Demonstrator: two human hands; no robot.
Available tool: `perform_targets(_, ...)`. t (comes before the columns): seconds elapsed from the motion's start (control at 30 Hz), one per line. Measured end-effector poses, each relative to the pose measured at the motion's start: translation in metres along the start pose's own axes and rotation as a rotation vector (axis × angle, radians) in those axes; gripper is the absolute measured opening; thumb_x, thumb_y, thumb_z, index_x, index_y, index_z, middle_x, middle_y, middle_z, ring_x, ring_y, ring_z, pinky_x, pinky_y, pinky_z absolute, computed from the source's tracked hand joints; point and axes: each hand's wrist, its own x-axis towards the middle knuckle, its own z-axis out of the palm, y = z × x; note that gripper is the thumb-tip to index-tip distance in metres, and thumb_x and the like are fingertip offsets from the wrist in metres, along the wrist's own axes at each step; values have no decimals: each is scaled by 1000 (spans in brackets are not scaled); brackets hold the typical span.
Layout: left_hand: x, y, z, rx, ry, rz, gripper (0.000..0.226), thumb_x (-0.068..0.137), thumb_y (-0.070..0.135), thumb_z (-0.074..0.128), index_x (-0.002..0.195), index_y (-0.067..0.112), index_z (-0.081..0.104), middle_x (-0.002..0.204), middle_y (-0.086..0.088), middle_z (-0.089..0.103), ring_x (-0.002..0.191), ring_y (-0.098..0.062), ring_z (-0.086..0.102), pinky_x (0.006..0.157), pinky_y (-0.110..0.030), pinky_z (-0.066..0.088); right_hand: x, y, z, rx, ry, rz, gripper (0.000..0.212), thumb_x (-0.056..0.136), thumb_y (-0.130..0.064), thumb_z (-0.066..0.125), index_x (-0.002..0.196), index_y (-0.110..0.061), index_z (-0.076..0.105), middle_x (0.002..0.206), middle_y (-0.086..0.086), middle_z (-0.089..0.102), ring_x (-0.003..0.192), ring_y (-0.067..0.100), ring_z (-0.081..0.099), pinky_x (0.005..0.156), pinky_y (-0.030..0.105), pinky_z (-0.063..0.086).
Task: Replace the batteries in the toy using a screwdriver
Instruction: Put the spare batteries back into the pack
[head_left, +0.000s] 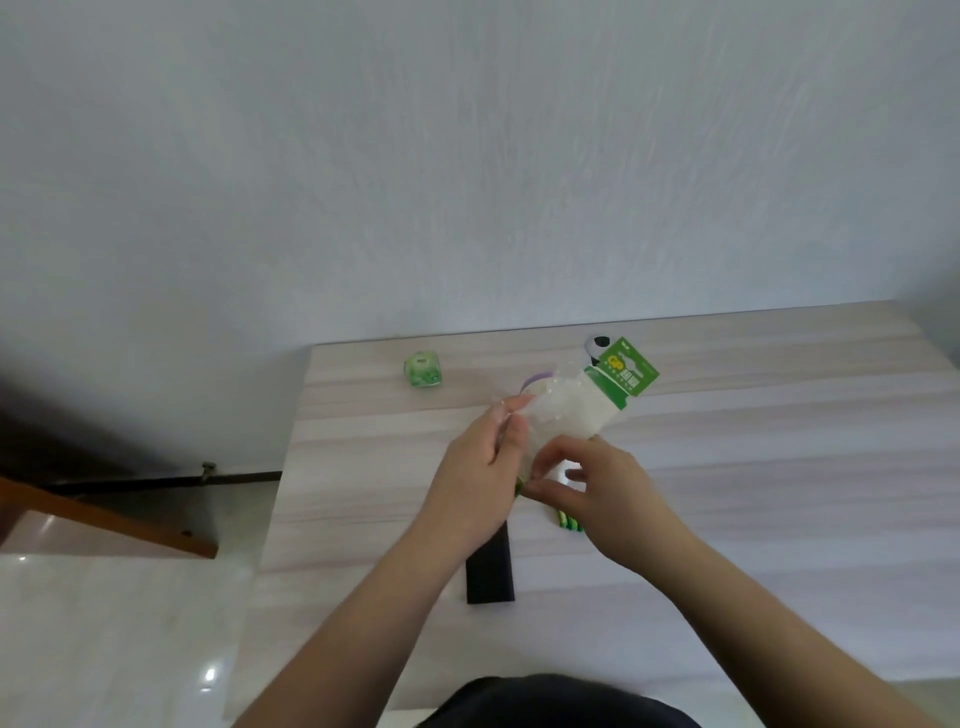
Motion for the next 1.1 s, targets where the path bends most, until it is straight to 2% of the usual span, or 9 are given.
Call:
perform_targets(0.13, 2, -14, -7, -54, -39, -37, 24, 102, 38, 38, 117, 40, 58, 105, 24, 63, 97, 21, 52, 78, 3, 37, -2, 2, 14, 155, -36, 94, 15, 79, -37, 75, 79, -34, 60, 99, -10, 63, 89, 15, 66, 73, 25, 48)
perform_targets(0.3, 6, -22, -6, -9, -82, -24, 24, 102, 39, 37, 114, 41, 58, 101, 20, 64, 90, 9, 57, 75, -2, 40, -3, 6, 22, 152, 16, 123, 15, 77, -42, 75, 77, -36, 61, 98, -12, 65, 92, 10, 66, 82, 30, 53)
perform_targets(0.43, 11, -24, 0, 11, -99, 11, 30, 102, 38, 37, 117, 28, 61, 105, 8, 68, 96, -1, 59, 79, -11, 43, -5, 11, 17, 198, 43, 107, 6, 83, -35, 70, 78, -34, 67, 92, -13, 64, 85, -1, 62, 77, 18, 48)
perform_targets(0.5, 13, -25, 5, 14, -108, -6, 31, 102, 39, 37, 121, 30, 60, 109, 9, 67, 99, 0, 58, 81, -11, 43, -6, 17, 12, 214, 58, 109, 7, 87, -34, 66, 82, -34, 71, 92, -15, 61, 84, -4, 60, 74, 11, 45)
perform_targets(0.63, 17, -29, 18, 21, -118, -52, 32, 102, 41, 36, 126, 34, 56, 112, 18, 64, 100, 6, 57, 78, -5, 41, -5, 38, 5, 217, 109, 88, 11, 90, -35, 62, 84, -33, 72, 97, -13, 59, 90, 7, 63, 81, 26, 52)
perform_targets(0.73, 19, -33, 28, -20, -93, -115, 31, 102, 41, 38, 125, 35, 56, 120, 18, 62, 106, 3, 56, 85, -11, 42, -3, 54, -7, 316, 235, 111, 16, 92, -25, 59, 81, -29, 69, 91, -13, 64, 85, 2, 63, 76, 22, 52)
perform_targets(0.87, 17, -38, 38, -203, -2, -254, 29, 101, 40, 40, 123, 36, 58, 114, 16, 64, 102, 2, 58, 83, -20, 47, 11, 95, -17, 424, 362, 305, 19, 95, -20, 52, 83, -23, 66, 76, -9, 65, 70, 4, 59, 64, 24, 45)
perform_targets(1.0, 17, -38, 48, -335, 29, -403, 26, 102, 36, 41, 123, 31, 56, 108, 4, 60, 86, -19, 63, 65, -41, 60, 35, 150, -3, 334, 255, 462, 18, 96, -23, 47, 91, -22, 65, 84, -2, 64, 73, 14, 58, 61, 26, 43)
perform_targets(1.1, 18, -38, 55, -405, 69, -442, 20, 102, 32, 42, 118, 34, 54, 107, 5, 58, 89, -19, 61, 64, -45, 60, 50, 186, 15, 224, 144, 522, 16, 96, -25, 50, 103, -18, 62, 88, 0, 65, 78, 18, 63, 65, 31, 49)
